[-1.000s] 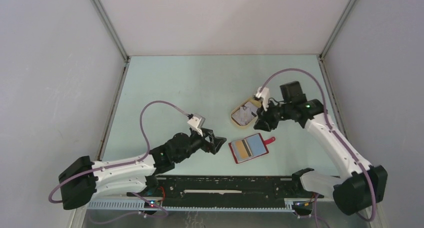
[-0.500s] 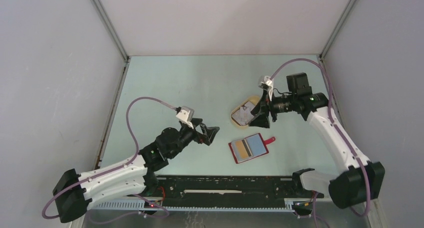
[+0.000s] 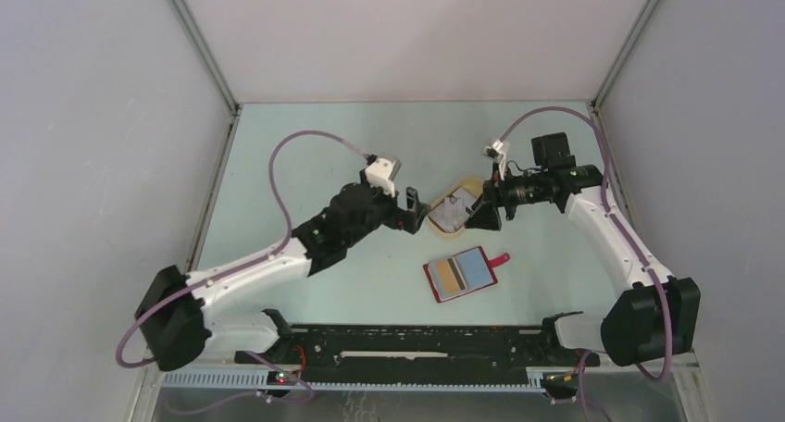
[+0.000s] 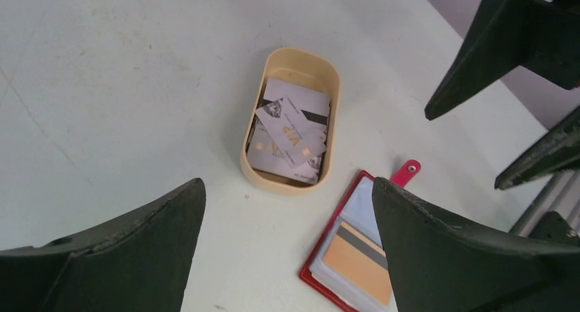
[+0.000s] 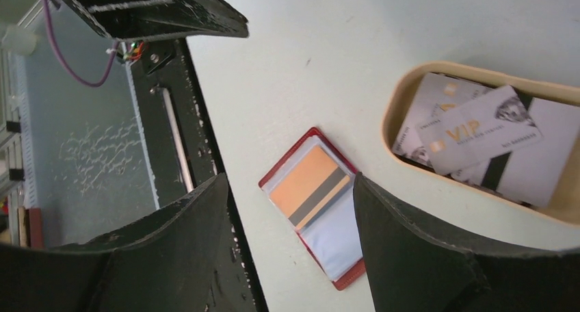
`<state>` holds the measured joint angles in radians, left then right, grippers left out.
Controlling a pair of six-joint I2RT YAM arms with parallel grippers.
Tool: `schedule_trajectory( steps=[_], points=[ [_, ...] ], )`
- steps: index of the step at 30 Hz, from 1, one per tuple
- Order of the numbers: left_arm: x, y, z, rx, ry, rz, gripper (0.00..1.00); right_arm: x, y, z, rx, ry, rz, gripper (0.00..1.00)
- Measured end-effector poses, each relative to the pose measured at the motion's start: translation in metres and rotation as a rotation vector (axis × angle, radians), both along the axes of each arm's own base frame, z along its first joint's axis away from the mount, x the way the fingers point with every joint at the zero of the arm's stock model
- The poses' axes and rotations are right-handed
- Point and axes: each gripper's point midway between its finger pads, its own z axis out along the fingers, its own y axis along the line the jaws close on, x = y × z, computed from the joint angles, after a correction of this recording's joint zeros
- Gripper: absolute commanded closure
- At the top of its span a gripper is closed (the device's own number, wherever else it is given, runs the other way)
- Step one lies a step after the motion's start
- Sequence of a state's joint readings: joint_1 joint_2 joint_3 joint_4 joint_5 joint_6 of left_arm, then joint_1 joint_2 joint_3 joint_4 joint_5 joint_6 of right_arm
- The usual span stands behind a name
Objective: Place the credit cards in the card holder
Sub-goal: Pick up the credit card from the storage box.
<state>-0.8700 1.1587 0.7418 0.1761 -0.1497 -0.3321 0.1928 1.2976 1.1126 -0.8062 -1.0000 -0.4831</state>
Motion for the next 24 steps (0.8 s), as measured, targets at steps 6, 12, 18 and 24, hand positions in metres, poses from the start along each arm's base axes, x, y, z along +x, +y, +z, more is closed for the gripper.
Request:
schedule_trajectory(
  steps=[6, 12, 18, 24],
  points=[
    [0.026, -0.035, -0.015, 0.108, 0.075, -0.041, 0.11, 0.018, -0.016, -0.006, -0.017, 0.025, -0.116, 0.25],
    [0.024, -0.042, -0.035, 0.150, 0.141, -0.075, 0.13, 0.046, -0.018, -0.030, -0.037, 0.143, -0.230, 0.31],
    [0.023, -0.038, -0.047, 0.110, 0.156, -0.055, 0.22, 0.094, -0.020, -0.069, -0.099, 0.318, -0.377, 0.43],
    [0.037, -0.020, -0.076, 0.106, 0.219, -0.001, 0.36, 0.121, -0.013, -0.095, -0.140, 0.417, -0.437, 0.43]
  ],
)
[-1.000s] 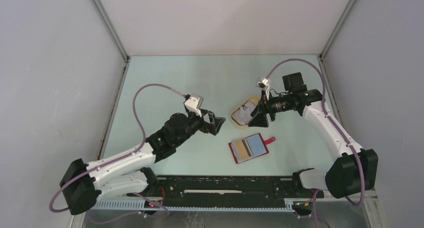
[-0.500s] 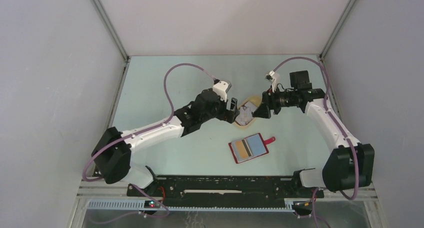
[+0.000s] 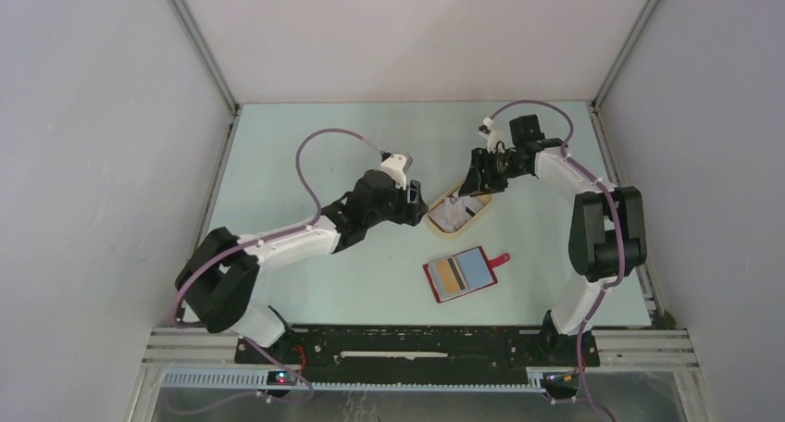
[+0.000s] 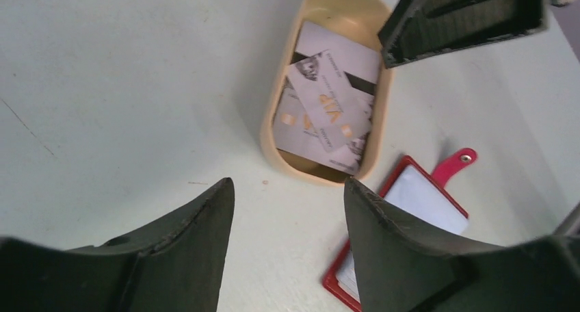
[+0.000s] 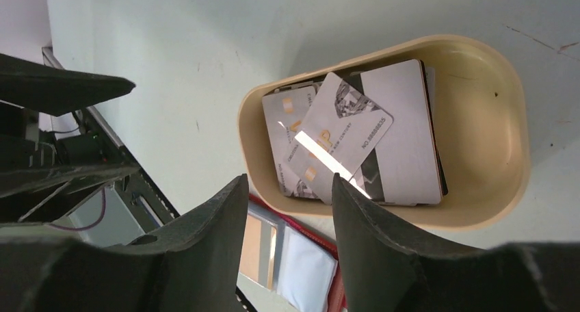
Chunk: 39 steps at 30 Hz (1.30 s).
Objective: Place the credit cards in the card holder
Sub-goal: Pick up the credit card from the storage box.
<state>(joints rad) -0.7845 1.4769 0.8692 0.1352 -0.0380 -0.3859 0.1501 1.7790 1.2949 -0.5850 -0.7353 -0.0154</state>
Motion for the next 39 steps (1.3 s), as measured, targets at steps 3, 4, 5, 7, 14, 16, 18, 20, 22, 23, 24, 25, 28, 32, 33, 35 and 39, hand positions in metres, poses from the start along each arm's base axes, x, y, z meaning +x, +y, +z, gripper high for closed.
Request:
schedule_trajectory(
  steps=[3, 4, 5, 7, 14, 16, 18, 20, 22, 23, 24, 25, 28, 32, 33, 35, 39],
  points=[
    [0.013, 0.005, -0.020, 0.011, 0.038, 0.020, 0.35, 0.004, 0.002, -0.008, -0.019, 0.030, -0.017, 0.43],
    [0.016, 0.006, -0.028, 0.021, 0.055, 0.023, 0.35, 0.005, 0.003, -0.010, -0.025, 0.036, -0.020, 0.43],
    [0.019, 0.005, -0.037, 0.032, 0.072, 0.022, 0.34, 0.007, 0.003, -0.012, -0.031, 0.040, -0.025, 0.43],
    [0.023, 0.002, -0.049, 0.047, 0.098, 0.017, 0.33, 0.012, 0.005, -0.015, -0.039, 0.050, -0.034, 0.43],
    [0.035, -0.023, -0.062, 0.041, 0.136, -0.032, 0.27, 0.015, 0.004, -0.035, -0.074, 0.100, -0.048, 0.43],
    [0.037, -0.027, -0.065, 0.039, 0.143, -0.044, 0.27, 0.013, 0.003, -0.040, -0.084, 0.116, -0.050, 0.43],
    [0.038, -0.030, -0.068, 0.040, 0.152, -0.050, 0.27, 0.013, 0.002, -0.044, -0.094, 0.125, -0.053, 0.43],
    [0.039, -0.033, -0.071, 0.041, 0.159, -0.057, 0.27, 0.013, 0.000, -0.046, -0.109, 0.128, -0.059, 0.43],
    [0.039, -0.035, -0.074, 0.042, 0.165, -0.062, 0.27, 0.015, -0.002, -0.047, -0.127, 0.119, -0.063, 0.42],
    [0.040, -0.035, -0.075, 0.043, 0.167, -0.062, 0.27, 0.017, -0.004, -0.047, -0.138, 0.111, -0.066, 0.43],
    [0.039, -0.035, -0.076, 0.044, 0.170, -0.063, 0.27, 0.020, -0.005, -0.046, -0.151, 0.099, -0.070, 0.42],
    [0.039, -0.035, -0.077, 0.045, 0.172, -0.064, 0.27, 0.022, -0.006, -0.046, -0.162, 0.088, -0.071, 0.42],
    [0.039, -0.035, -0.079, 0.047, 0.175, -0.065, 0.28, 0.030, -0.009, -0.045, -0.203, 0.048, -0.071, 0.40],
    [0.038, -0.035, -0.079, 0.047, 0.178, -0.068, 0.28, 0.035, -0.012, -0.045, -0.251, 0.012, -0.066, 0.38],
    [0.038, -0.035, -0.079, 0.047, 0.178, -0.068, 0.28, 0.036, -0.012, -0.045, -0.258, 0.007, -0.064, 0.37],
    [0.038, -0.035, -0.080, 0.047, 0.179, -0.068, 0.28, 0.040, -0.012, -0.046, -0.272, -0.006, -0.059, 0.37],
    [0.038, -0.035, -0.081, 0.050, 0.182, -0.069, 0.28, 0.044, -0.015, -0.050, -0.296, -0.015, -0.056, 0.36]
  ],
)
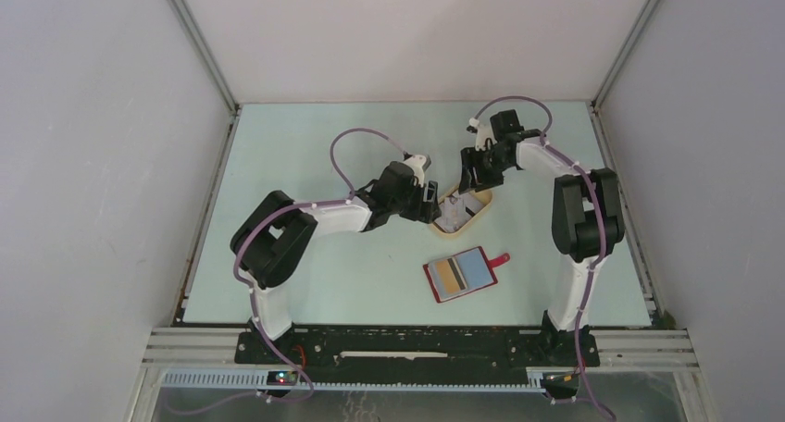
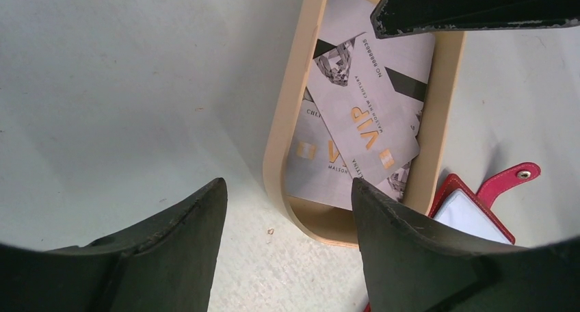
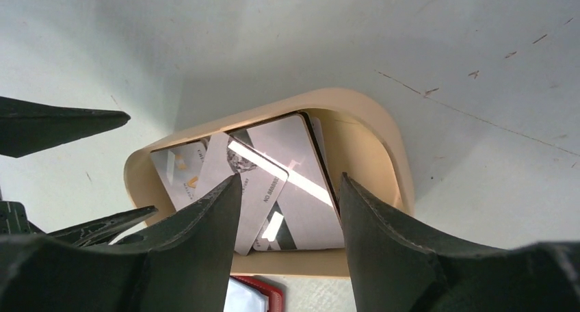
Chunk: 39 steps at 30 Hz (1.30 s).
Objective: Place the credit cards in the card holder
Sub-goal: Pick up the credit card from the storage box.
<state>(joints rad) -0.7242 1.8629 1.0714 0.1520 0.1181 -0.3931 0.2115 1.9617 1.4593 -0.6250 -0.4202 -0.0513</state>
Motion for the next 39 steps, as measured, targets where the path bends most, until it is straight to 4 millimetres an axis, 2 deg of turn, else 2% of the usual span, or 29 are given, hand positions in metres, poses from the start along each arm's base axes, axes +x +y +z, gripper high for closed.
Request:
schedule_trajectory(
  steps=[8, 14, 26, 39],
  points=[
    [-0.003, -0.001, -0.005, 0.002, 0.015, -0.011, 0.29, -0.006, -0.002, -0.021, -0.021, 0.058, 0.015, 0.35],
    [-0.004, -0.001, -0.006, 0.002, 0.019, -0.014, 0.30, -0.014, 0.000, -0.024, -0.007, 0.094, 0.028, 0.37],
    [-0.004, 0.000, -0.009, 0.008, 0.026, -0.014, 0.31, -0.023, 0.013, -0.018, 0.084, 0.134, 0.061, 0.48],
    [-0.008, 0.003, -0.013, 0.025, 0.044, -0.014, 0.31, -0.033, 0.020, 0.000, 0.250, 0.201, 0.070, 0.58]
  ],
)
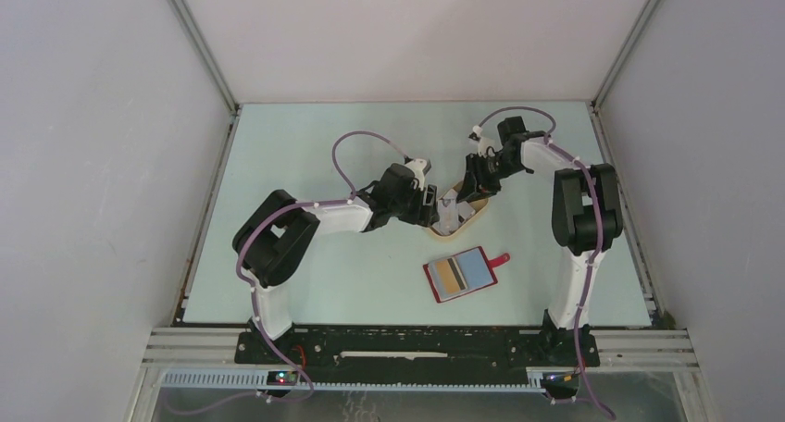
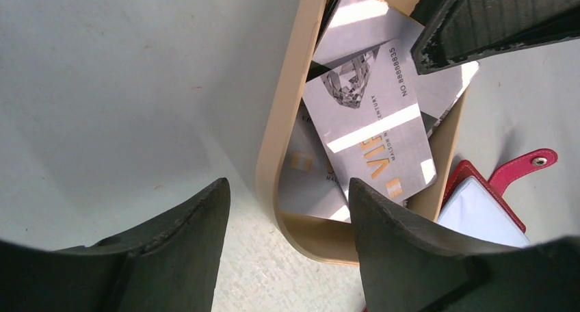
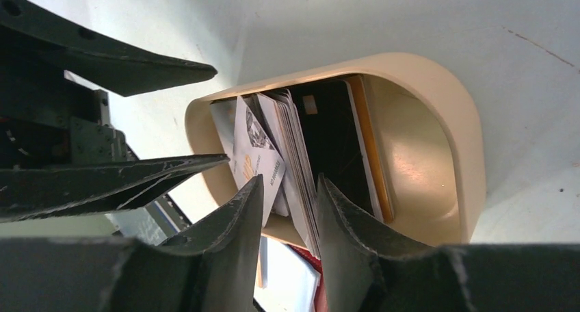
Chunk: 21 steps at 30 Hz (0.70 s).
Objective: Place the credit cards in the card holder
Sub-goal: Pick up the credit card from the storage box.
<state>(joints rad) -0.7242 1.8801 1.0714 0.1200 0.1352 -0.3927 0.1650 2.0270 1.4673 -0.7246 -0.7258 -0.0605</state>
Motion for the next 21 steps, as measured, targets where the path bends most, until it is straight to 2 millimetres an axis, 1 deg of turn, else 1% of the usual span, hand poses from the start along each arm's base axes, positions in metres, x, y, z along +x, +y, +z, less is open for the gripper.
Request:
schedule_trajectory(
  steps=[8, 17, 21],
  points=[
    [-0.002, 0.001, -0.002, 0.008, 0.009, 0.000, 0.31, -0.008, 0.007, 0.005, 0.080, 0.049, 0.013, 0.57],
    [-0.002, 0.002, -0.003, 0.011, 0.012, 0.000, 0.31, -0.013, 0.012, -0.005, 0.110, 0.119, 0.020, 0.56],
    [-0.002, 0.002, -0.003, 0.012, 0.013, 0.000, 0.31, -0.015, 0.012, -0.004, 0.119, 0.126, 0.020, 0.56]
  ],
)
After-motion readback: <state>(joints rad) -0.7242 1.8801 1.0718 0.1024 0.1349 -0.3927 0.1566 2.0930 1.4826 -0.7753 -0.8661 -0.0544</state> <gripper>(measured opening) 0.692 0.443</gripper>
